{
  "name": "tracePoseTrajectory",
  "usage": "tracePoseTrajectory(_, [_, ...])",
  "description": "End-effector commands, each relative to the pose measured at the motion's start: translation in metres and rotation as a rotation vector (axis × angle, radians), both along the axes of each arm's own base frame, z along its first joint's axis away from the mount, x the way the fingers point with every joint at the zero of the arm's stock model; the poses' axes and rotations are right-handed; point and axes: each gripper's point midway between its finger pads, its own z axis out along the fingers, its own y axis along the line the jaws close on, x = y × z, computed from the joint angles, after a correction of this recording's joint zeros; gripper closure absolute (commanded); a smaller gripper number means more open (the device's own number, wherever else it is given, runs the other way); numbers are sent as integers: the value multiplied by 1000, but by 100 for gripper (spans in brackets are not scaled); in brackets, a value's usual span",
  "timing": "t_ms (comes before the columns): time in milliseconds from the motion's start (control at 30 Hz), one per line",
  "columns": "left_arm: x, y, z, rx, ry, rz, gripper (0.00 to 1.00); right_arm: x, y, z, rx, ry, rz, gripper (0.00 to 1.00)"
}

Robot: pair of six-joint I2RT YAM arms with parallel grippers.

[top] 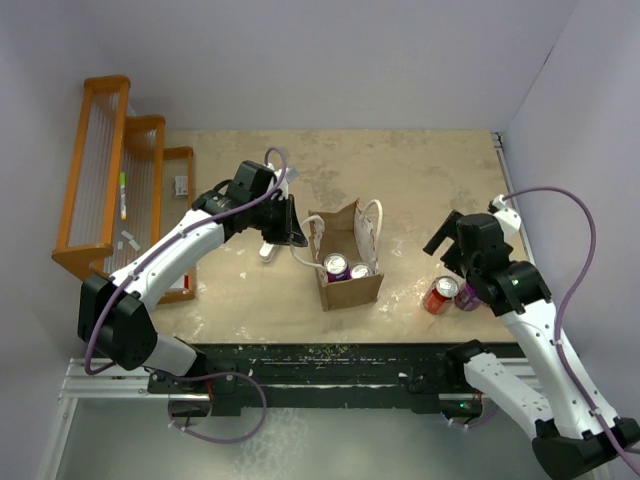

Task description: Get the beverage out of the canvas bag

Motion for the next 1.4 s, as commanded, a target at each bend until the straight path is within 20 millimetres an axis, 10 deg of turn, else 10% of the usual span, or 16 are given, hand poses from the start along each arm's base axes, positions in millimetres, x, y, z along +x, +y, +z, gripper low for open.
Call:
tracePoseTrajectory(0, [-1, -2, 7, -34, -9, 5, 100, 29, 20, 46, -11, -182, 168, 0])
tracePoseTrajectory(300, [3, -5, 7, -39, -11, -3, 100, 94, 102, 138, 48, -495, 586, 0])
tracePoseTrajectory(667, [5, 1, 5, -6, -36, 16, 100, 108, 201, 167, 168, -567, 1062, 0])
tracePoseTrajectory(967, [0, 7, 5, 9, -27, 29, 100, 72, 259, 98, 84, -316, 1258, 1])
tracePoseTrajectory(1367, [-19, 15, -14, 9, 38, 65, 100, 38, 239, 43, 48, -110, 1221, 15])
